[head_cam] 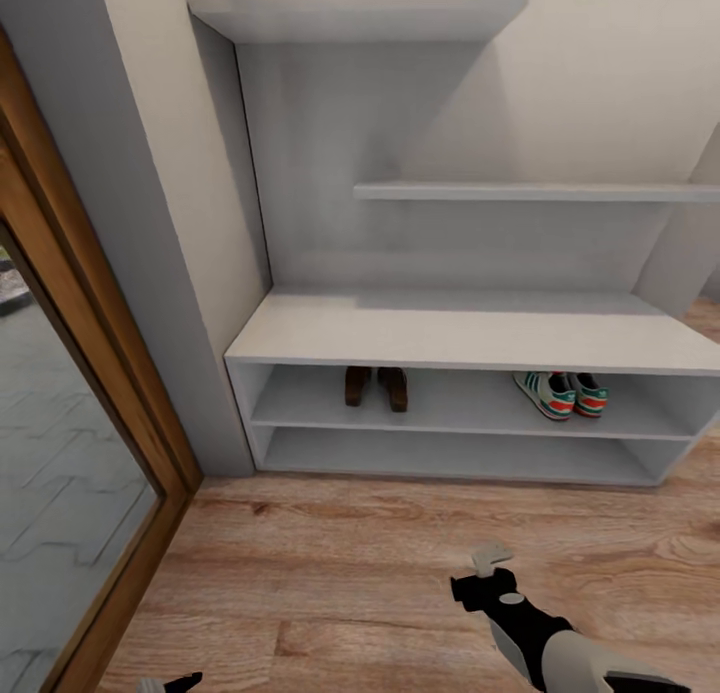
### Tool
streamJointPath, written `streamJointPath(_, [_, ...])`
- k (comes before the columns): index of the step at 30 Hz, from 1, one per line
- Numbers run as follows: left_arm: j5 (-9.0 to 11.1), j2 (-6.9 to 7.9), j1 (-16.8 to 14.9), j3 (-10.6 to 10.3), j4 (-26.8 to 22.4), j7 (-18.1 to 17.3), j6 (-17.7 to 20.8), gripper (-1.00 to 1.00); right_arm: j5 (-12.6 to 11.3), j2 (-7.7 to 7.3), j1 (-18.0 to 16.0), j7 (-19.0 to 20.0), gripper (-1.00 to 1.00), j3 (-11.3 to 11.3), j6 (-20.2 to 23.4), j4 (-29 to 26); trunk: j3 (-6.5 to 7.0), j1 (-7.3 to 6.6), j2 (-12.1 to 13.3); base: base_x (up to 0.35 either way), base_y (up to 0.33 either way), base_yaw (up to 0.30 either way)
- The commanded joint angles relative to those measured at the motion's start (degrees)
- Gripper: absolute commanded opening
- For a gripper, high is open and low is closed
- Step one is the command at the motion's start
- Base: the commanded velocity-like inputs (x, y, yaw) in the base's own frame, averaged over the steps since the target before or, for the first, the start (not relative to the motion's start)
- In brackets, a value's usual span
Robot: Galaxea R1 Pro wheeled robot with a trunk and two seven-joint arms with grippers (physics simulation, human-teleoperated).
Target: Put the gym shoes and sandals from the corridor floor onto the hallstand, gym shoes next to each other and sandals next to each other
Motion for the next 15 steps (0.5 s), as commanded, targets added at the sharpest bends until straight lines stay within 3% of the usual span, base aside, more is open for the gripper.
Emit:
streamJointPath(1, [-0.59,-0.06,-0.04,0.56,-0.02,-0.26,-0.34,1.00,0.64,-0.45,0.20,0.13,1.00,-0.42,-0.56,0.20,0.14,-0.24,0.40,0.000,0.000,0.000])
streamJointPath(15, [-0.68,0.35,0.05,0.66,0.24,0.28,-0.24,1.00,0.83,-1.47,4.76,0.36,1.00,-0.42,-1.34,0.29,2.65,-3.31,6.01,0.000,0.000,0.000])
